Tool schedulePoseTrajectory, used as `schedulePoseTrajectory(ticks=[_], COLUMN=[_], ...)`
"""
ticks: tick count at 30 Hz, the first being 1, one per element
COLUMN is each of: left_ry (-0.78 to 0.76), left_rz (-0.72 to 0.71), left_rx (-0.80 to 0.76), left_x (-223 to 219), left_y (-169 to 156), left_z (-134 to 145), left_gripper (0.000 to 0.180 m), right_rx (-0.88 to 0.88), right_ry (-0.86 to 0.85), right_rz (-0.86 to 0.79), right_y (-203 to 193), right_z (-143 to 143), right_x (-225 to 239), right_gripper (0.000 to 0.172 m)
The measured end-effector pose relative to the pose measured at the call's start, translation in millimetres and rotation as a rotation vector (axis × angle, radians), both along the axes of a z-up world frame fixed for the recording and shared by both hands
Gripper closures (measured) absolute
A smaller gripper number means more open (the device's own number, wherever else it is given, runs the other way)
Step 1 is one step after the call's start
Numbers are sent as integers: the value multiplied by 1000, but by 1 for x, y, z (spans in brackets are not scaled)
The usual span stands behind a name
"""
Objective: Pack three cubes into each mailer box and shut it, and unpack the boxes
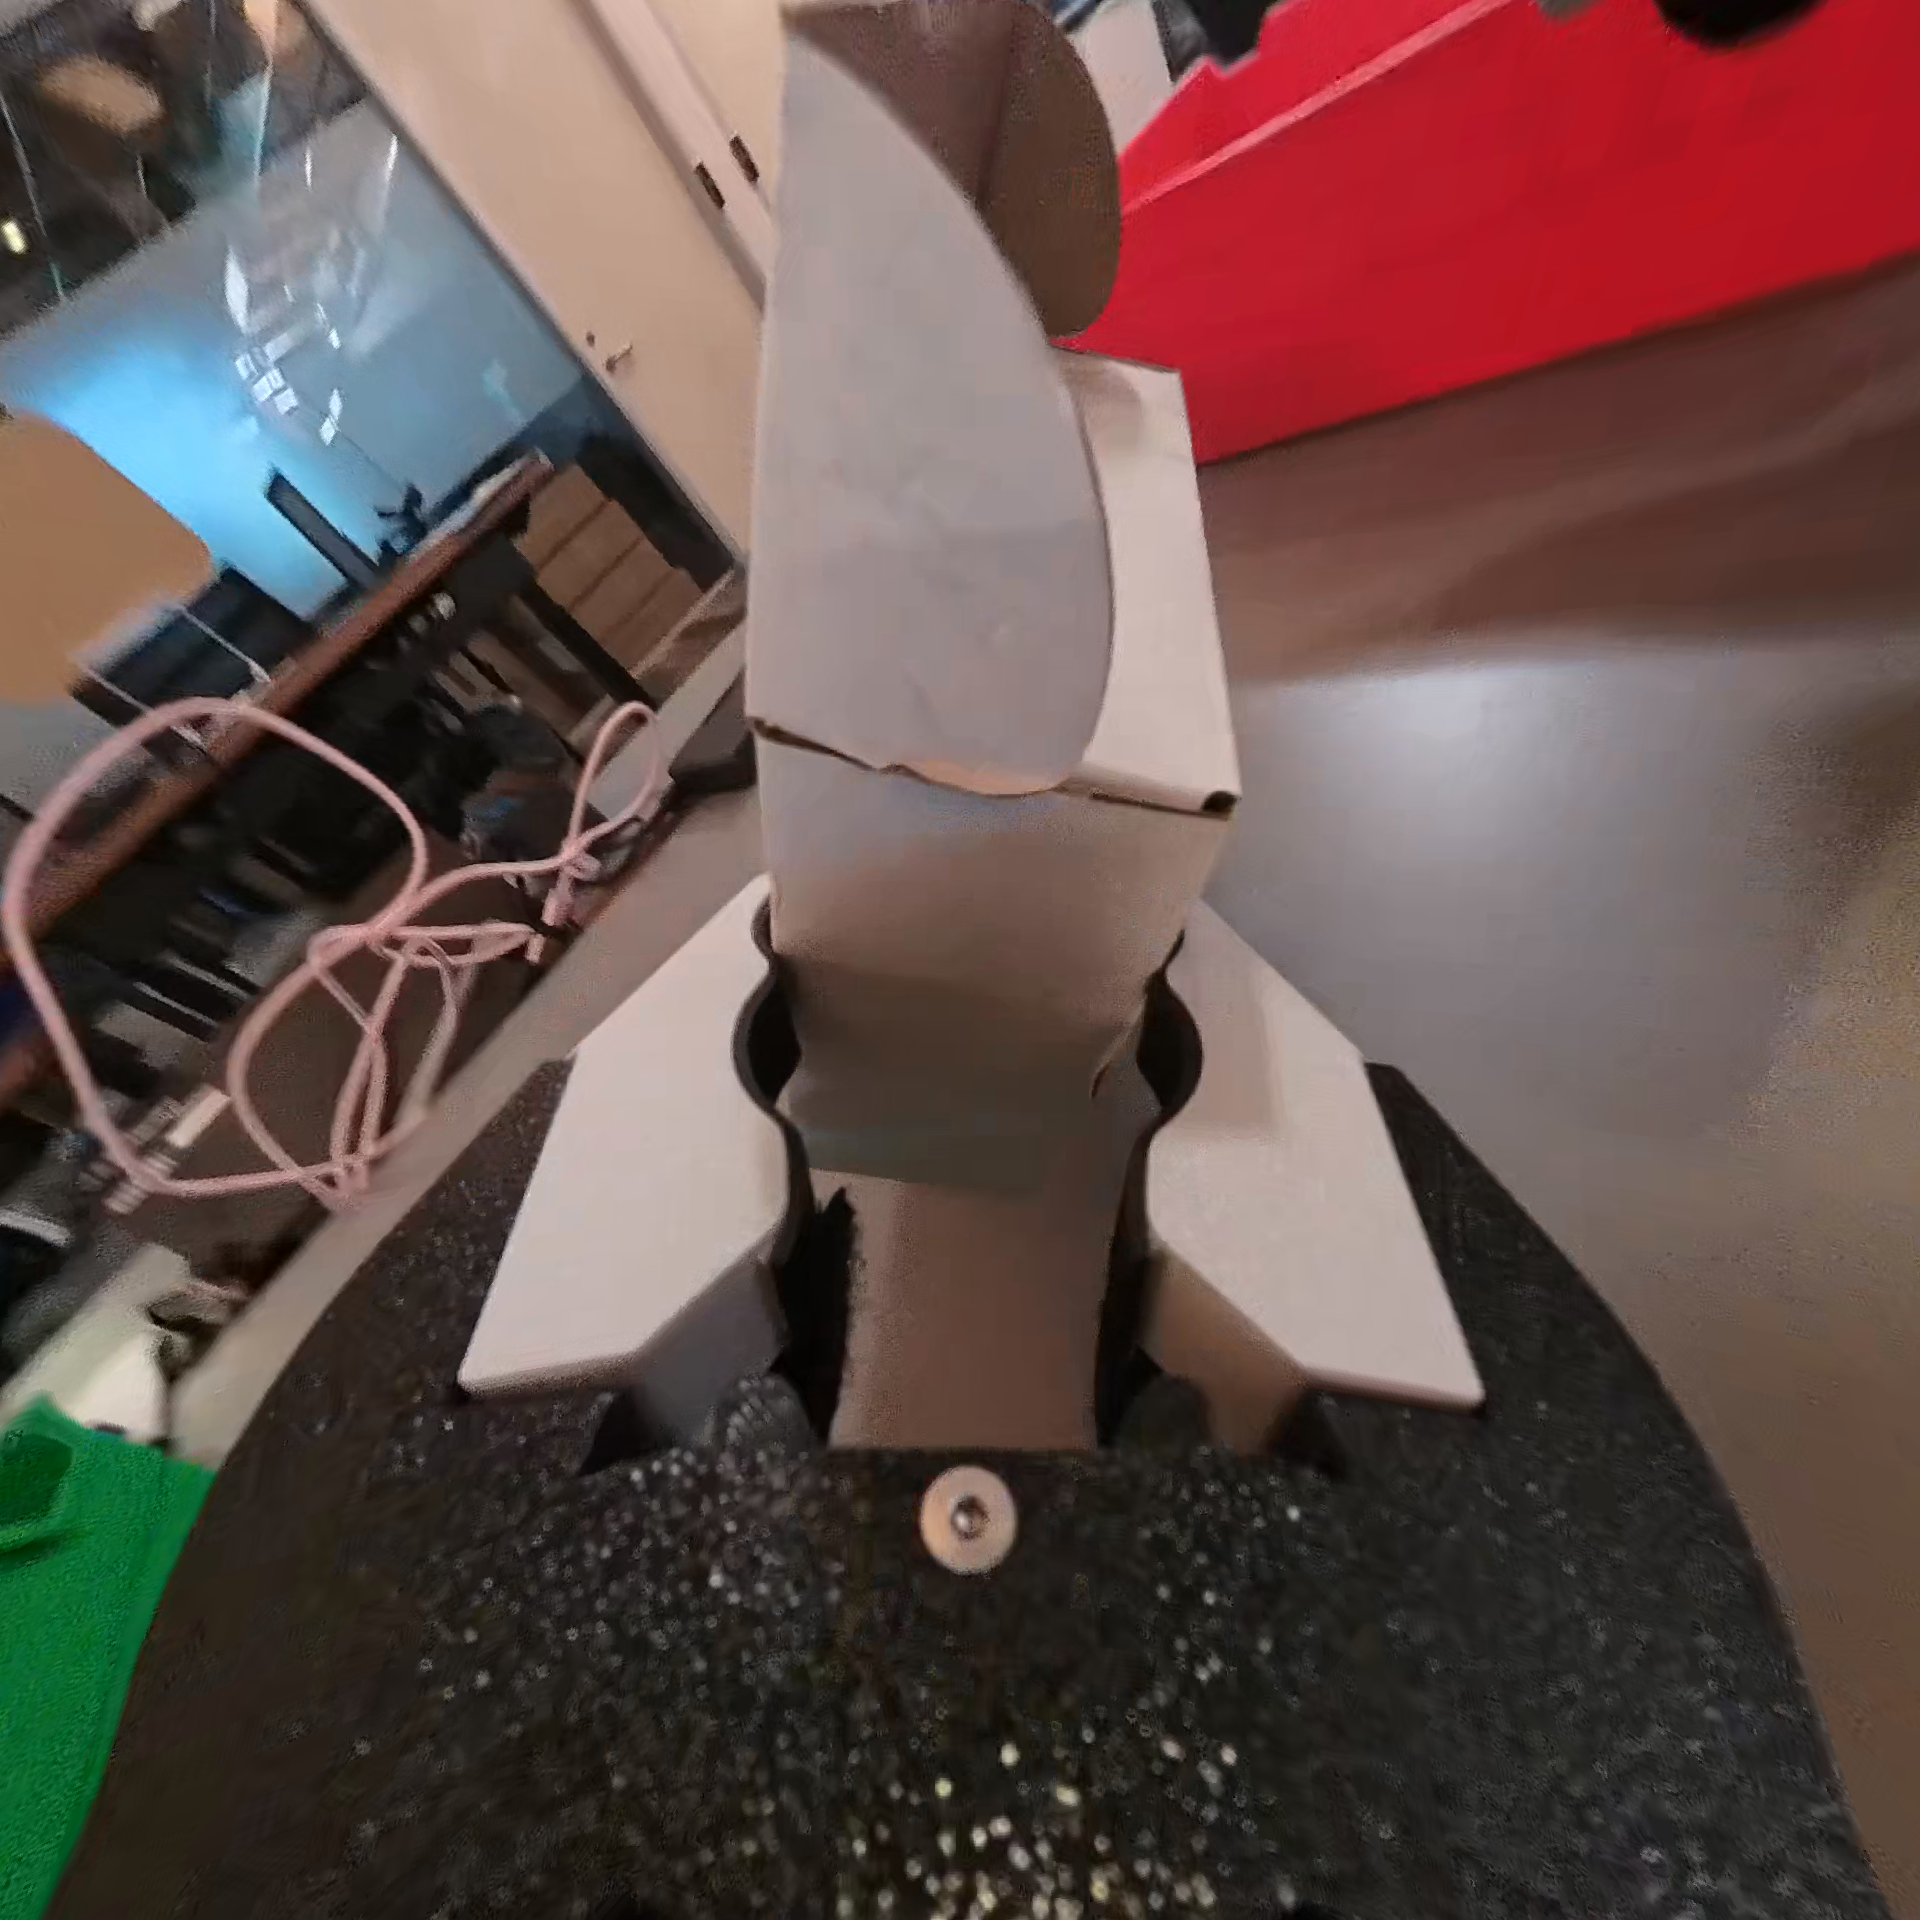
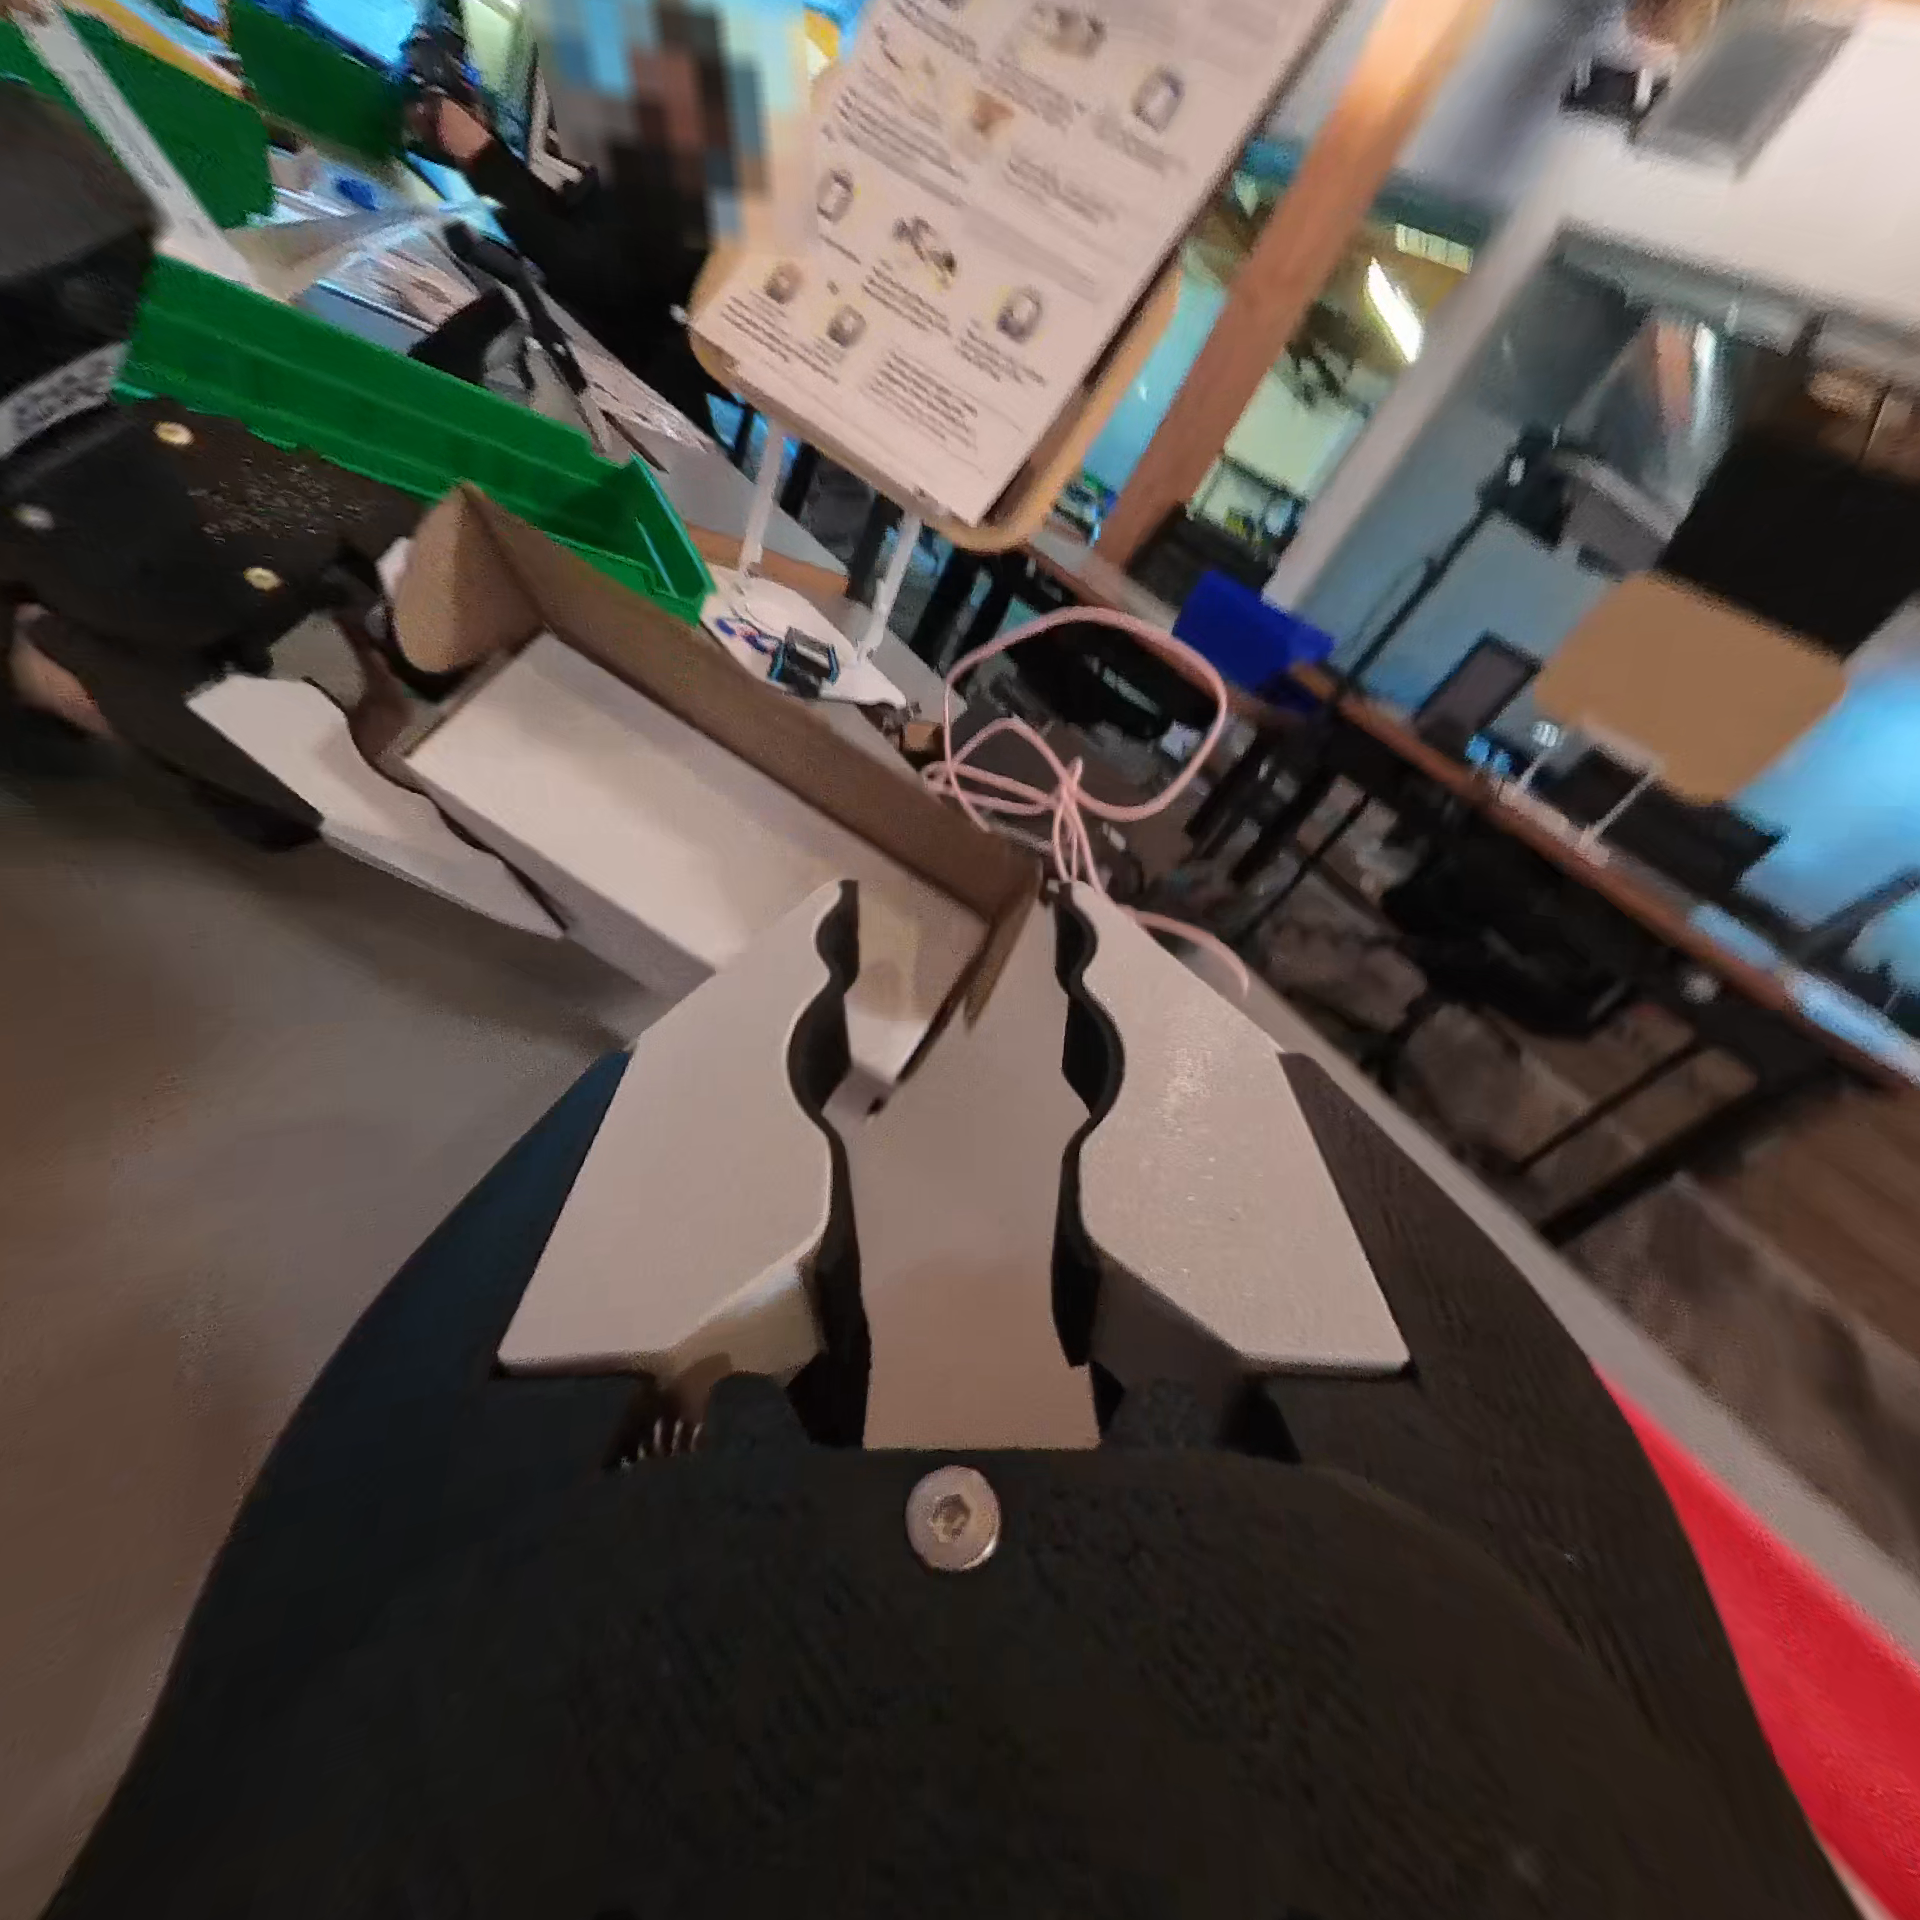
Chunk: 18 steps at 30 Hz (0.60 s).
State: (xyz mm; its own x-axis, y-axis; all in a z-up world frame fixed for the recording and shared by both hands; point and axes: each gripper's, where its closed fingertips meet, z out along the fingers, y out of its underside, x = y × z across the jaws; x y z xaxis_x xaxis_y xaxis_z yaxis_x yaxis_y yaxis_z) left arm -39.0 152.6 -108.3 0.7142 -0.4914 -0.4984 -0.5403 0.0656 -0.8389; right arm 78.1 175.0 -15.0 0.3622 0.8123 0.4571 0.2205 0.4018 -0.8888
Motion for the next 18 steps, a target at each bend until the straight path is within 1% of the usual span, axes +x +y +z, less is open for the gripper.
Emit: schedulePoseTrajectory(ticks=[1, 2, 5, 8, 13, 16, 18], left_ry=[-51, -95, -180, -197, -198, -218, -195], left_rz=[10, 16, 10, -1, -13, -8, 13], left_rx=[-30, -61, -133, -174, -205, -223, -199], left_x=[-2, -3, -2, 2, 7, 7, 4], left_y=[1, 1, 0, -1, -5, -5, -4], left_z=[1, 2, 1, -2, -5, -6, -6], left_gripper=[115, 115, 115, 116, 116, 116, 116], right_rx=[-63, -123, -269, -349, -396, -473, -512], right_ry=[5, 4, 14, 44, 61, 37, 32], right_rz=[-40, -62, -72, -60, -87, -79, -102], right_y=[9, 15, 25, 30, 40, 42, 45], right_z=[-4, -9, -22, -26, -21, -26, -27], right_x=[2, 3, -1, -9, -16, -24, -25], right_gripper=[142, 145, 152, 156, 156, 166, 170])
